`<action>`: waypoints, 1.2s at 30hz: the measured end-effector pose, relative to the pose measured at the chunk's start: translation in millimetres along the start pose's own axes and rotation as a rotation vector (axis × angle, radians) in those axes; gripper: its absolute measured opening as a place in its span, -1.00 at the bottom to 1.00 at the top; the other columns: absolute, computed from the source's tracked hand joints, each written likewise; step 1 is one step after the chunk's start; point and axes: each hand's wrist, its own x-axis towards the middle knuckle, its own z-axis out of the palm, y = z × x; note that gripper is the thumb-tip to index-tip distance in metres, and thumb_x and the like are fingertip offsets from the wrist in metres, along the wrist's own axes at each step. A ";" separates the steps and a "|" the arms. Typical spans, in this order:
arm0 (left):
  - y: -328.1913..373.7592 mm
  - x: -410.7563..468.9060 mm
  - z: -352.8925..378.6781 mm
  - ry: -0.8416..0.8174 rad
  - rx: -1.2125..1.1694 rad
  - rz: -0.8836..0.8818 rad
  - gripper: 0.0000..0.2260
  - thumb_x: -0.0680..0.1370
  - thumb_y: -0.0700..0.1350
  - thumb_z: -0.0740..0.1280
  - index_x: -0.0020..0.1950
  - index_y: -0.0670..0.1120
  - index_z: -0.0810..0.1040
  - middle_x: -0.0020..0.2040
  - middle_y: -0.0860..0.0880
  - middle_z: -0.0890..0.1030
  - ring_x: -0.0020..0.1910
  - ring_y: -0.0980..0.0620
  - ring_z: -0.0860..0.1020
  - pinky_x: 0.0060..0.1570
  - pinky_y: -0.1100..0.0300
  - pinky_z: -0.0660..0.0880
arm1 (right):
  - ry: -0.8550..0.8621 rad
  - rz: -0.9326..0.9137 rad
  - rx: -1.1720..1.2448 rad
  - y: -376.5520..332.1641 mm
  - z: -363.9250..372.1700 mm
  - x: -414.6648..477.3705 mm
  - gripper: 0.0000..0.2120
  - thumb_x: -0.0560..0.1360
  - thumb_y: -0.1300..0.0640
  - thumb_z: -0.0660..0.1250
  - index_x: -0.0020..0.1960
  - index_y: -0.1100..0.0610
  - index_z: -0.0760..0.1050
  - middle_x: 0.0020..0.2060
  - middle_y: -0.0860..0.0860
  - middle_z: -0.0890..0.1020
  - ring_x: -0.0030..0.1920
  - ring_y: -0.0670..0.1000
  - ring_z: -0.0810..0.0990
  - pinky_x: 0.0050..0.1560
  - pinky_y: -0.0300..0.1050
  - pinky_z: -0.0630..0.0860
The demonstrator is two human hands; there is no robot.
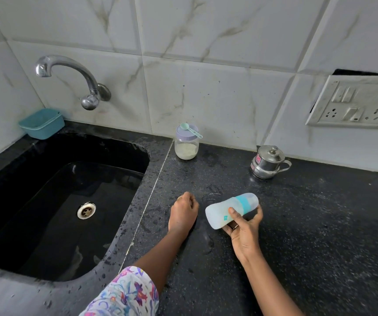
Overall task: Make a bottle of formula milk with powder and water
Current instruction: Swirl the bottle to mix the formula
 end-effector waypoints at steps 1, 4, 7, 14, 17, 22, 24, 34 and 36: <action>-0.2 0.2 0.0 0.000 -0.004 -0.003 -0.90 0.55 -0.15 0.23 -0.03 -0.15 0.49 -0.12 -0.07 0.58 -0.17 -0.06 0.53 -0.14 0.06 0.45 | -0.011 0.002 -0.028 0.1 -0.3 -1.0 -0.29 0.40 0.42 0.34 0.33 -0.17 0.19 0.06 0.06 0.57 0.05 0.09 0.59 -0.14 0.12 0.60; -0.3 0.4 0.5 -0.003 -0.013 -0.005 -0.90 0.55 -0.14 0.23 -0.04 -0.14 0.49 -0.12 -0.06 0.58 -0.18 -0.05 0.53 -0.16 0.08 0.45 | -0.002 -0.001 -0.041 -3.0 -2.0 -2.1 -0.24 0.39 0.44 0.34 0.37 -0.16 0.17 0.02 0.08 0.59 0.03 0.09 0.59 -0.09 0.16 0.58; -1.1 0.3 0.4 -0.009 -0.011 0.000 -0.90 0.56 -0.14 0.23 -0.03 -0.15 0.49 -0.12 -0.07 0.58 -0.19 -0.05 0.53 -0.16 0.06 0.47 | 0.073 -0.014 0.084 -5.0 -4.1 3.2 -0.30 0.43 0.40 0.32 0.39 -0.11 0.16 0.12 0.05 0.53 0.08 0.08 0.57 -0.26 0.07 0.63; -0.6 1.2 0.2 -0.011 -0.013 -0.005 -0.90 0.56 -0.13 0.23 -0.04 -0.14 0.49 -0.13 -0.06 0.57 -0.19 -0.04 0.53 -0.16 0.08 0.46 | -0.009 -0.010 -0.072 -10.6 -5.7 0.4 -0.26 0.40 0.41 0.35 0.39 -0.14 0.17 0.04 0.06 0.58 0.03 0.08 0.60 -0.17 0.09 0.61; -0.6 0.4 -0.2 -0.010 -0.018 -0.001 -0.90 0.56 -0.14 0.23 -0.05 -0.15 0.48 -0.14 -0.07 0.57 -0.20 -0.04 0.52 -0.18 0.08 0.46 | 0.038 -0.022 0.010 -10.1 -6.8 3.5 -0.29 0.42 0.39 0.35 0.39 -0.12 0.17 0.11 0.06 0.54 0.08 0.08 0.58 -0.24 0.06 0.62; -0.8 0.6 -0.1 -0.016 -0.004 -0.002 -0.91 0.55 -0.14 0.22 -0.07 -0.14 0.47 -0.15 -0.06 0.56 -0.20 -0.05 0.52 -0.18 0.06 0.46 | -0.004 -0.007 -0.064 -7.8 -4.7 0.0 -0.26 0.41 0.40 0.34 0.40 -0.13 0.15 0.03 0.06 0.59 0.05 0.09 0.59 -0.06 0.17 0.57; -0.8 0.6 0.2 -0.016 -0.005 0.003 -0.92 0.55 -0.15 0.22 -0.09 -0.14 0.46 -0.16 -0.07 0.56 -0.21 -0.05 0.51 -0.19 0.06 0.45 | -0.016 -0.003 -0.098 -9.3 -4.3 -3.5 -0.22 0.39 0.42 0.35 0.40 -0.15 0.15 -0.01 0.07 0.60 0.03 0.11 0.60 -0.06 0.16 0.56; -0.1 0.3 -0.6 -0.015 -0.004 0.006 -0.90 0.56 -0.14 0.22 -0.07 -0.15 0.47 -0.15 -0.07 0.57 -0.19 -0.05 0.53 -0.17 0.04 0.48 | -0.030 -0.025 -0.140 -11.1 -6.2 -3.7 -0.18 0.38 0.47 0.34 0.42 -0.15 0.13 -0.01 0.09 0.61 0.03 0.10 0.61 -0.07 0.14 0.58; 0.4 0.3 -1.4 -0.014 -0.003 0.007 -0.90 0.56 -0.14 0.22 -0.07 -0.15 0.47 -0.15 -0.07 0.57 -0.20 -0.05 0.53 -0.17 0.06 0.47 | -0.036 -0.037 -0.153 -12.8 -7.6 -3.3 -0.16 0.38 0.49 0.33 0.42 -0.17 0.12 -0.02 0.10 0.61 0.02 0.09 0.60 -0.06 0.13 0.58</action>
